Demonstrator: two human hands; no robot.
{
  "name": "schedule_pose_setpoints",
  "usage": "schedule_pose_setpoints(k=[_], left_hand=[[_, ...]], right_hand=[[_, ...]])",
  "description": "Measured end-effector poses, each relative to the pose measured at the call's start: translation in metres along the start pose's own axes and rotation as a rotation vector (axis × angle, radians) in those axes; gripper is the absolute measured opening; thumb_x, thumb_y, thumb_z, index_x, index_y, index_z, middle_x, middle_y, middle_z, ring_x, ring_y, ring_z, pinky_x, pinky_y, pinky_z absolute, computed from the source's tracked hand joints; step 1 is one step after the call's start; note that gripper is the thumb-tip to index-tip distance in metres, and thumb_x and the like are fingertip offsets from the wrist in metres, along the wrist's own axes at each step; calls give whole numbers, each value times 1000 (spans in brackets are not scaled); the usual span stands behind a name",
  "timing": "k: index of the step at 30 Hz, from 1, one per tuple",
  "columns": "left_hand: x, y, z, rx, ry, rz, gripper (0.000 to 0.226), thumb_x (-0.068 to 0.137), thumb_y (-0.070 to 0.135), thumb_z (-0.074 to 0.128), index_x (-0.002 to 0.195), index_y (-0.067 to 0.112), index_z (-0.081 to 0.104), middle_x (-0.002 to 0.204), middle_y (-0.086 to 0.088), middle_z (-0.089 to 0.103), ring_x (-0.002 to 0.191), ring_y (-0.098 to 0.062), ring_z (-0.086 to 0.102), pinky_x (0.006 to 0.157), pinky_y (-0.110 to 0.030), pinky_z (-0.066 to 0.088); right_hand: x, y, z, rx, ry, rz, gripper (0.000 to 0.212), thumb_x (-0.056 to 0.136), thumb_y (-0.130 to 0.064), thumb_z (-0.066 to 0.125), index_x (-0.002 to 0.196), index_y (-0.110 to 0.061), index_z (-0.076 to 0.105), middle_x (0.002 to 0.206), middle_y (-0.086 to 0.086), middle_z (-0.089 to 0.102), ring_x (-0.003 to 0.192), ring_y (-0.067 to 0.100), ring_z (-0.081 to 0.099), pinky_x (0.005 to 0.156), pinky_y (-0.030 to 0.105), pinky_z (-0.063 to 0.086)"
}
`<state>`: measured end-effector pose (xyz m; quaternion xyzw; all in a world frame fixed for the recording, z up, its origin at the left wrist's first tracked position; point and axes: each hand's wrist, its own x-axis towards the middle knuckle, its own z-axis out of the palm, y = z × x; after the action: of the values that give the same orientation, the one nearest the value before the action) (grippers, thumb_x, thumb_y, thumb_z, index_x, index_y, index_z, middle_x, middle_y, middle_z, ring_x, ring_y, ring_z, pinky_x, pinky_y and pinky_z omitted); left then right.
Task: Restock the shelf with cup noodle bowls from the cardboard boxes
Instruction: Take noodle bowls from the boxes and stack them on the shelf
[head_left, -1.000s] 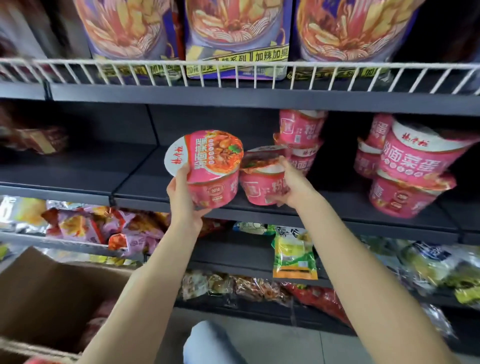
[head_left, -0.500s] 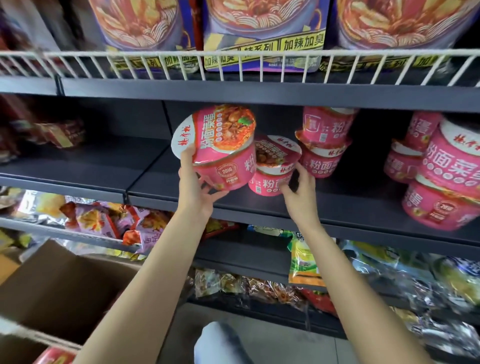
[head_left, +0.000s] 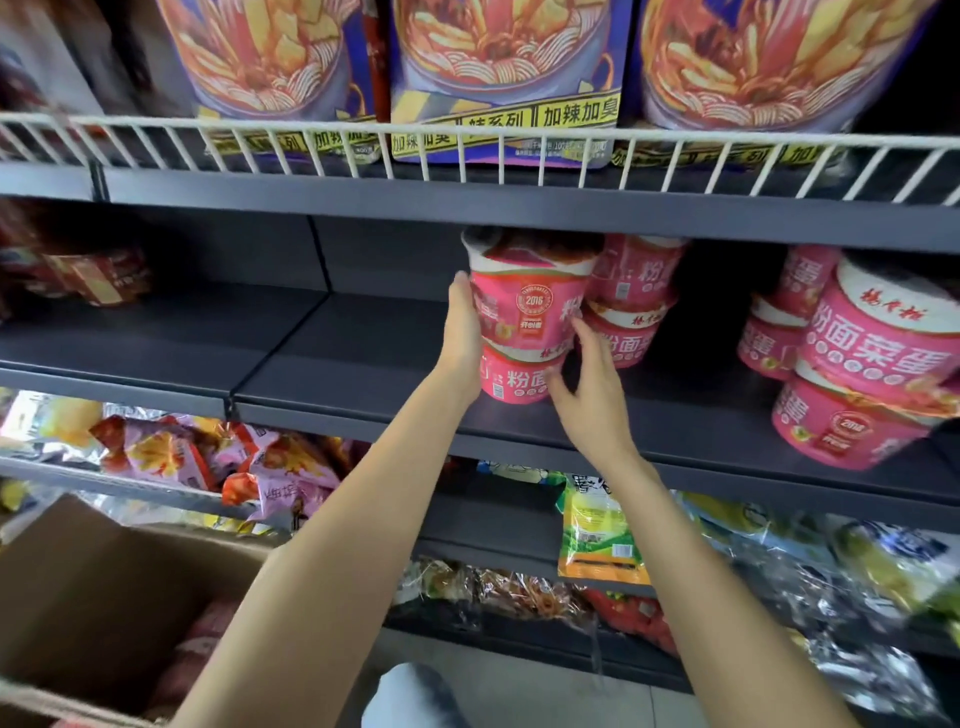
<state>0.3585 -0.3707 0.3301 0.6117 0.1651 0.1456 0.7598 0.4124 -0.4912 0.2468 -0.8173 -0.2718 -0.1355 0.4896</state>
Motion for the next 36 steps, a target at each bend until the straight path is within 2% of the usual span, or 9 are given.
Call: schedule_pose_setpoints(k=[3, 5, 12, 15, 19, 24, 28, 32, 36], left_hand=[[24, -31, -22, 260, 56, -25, 48, 90, 45, 45, 133, 24, 47, 133, 12, 55, 127, -4, 47, 107, -27, 36], [37, -49, -34, 408, 23, 23, 74, 84, 45, 58, 149, 33, 27, 155, 1, 32, 145, -18, 24, 116, -45, 27], [74, -65, -22, 390, 155, 184, 69, 86, 21, 70, 145, 20, 34, 129, -2, 58, 111, -13, 56, 95, -33, 50], [93, -66, -15, 195, 218, 103, 73, 78, 20, 73, 140, 19, 34, 130, -9, 52, 115, -22, 56, 96, -39, 50], [108, -68, -18, -64, 172, 49, 40, 74, 8, 56, 113, 4, 53, 105, -7, 59, 92, -17, 59, 72, -22, 49], [103, -72, -55, 307, -12, 109, 43, 93, 24, 52, 135, 16, 53, 133, -2, 59, 121, -13, 53, 89, -19, 41], [53, -68, -113, 794, -21, 366, 38, 97, 19, 52, 134, 21, 52, 124, 8, 65, 95, -1, 61, 76, -4, 39], [-37, -83, -207, 1155, 147, 479, 36, 90, 30, 47, 122, 25, 63, 94, 14, 72, 80, -7, 62, 71, -24, 46], [-122, -135, -324, 1257, 347, 189, 42, 80, 42, 43, 109, 28, 69, 82, 7, 71, 78, -18, 67, 69, -31, 52]], right_hand=[[6, 2, 4, -111, -65, -61, 65, 95, -19, 54, 150, -25, 21, 155, 4, 24, 142, 19, 25, 112, 39, 33], [14, 4, 8, -161, -91, -60, 67, 96, -22, 53, 152, -27, 16, 158, 6, 17, 144, 22, 21, 113, 44, 32], [43, 9, 37, -65, -201, 87, 92, 91, -19, 62, 152, -28, -6, 158, 18, -5, 138, 34, 34, 106, 44, 40], [59, 15, 37, -212, -162, 57, 75, 88, -7, 61, 150, -21, 20, 158, 18, 0, 120, 35, 54, 96, 39, 49], [67, 30, 44, -686, -36, -313, 49, 79, 3, 60, 126, -9, 57, 138, 7, 47, 129, 31, 42, 99, 50, 43], [59, 37, 52, -819, -106, -255, 49, 81, -9, 63, 129, -6, 57, 134, 8, 55, 140, 27, 32, 112, 54, 23], [27, 5, 75, -657, -67, -416, 36, 83, -10, 59, 118, -8, 62, 117, 10, 63, 119, 33, 50, 100, 48, 38], [-28, -31, 127, -354, -346, -539, 22, 88, -9, 56, 105, -13, 70, 98, 2, 71, 92, 25, 65, 76, 32, 49], [-81, -66, 214, -110, -730, -440, 21, 92, -18, 53, 103, -21, 71, 99, -5, 72, 86, 18, 66, 71, 29, 52]])
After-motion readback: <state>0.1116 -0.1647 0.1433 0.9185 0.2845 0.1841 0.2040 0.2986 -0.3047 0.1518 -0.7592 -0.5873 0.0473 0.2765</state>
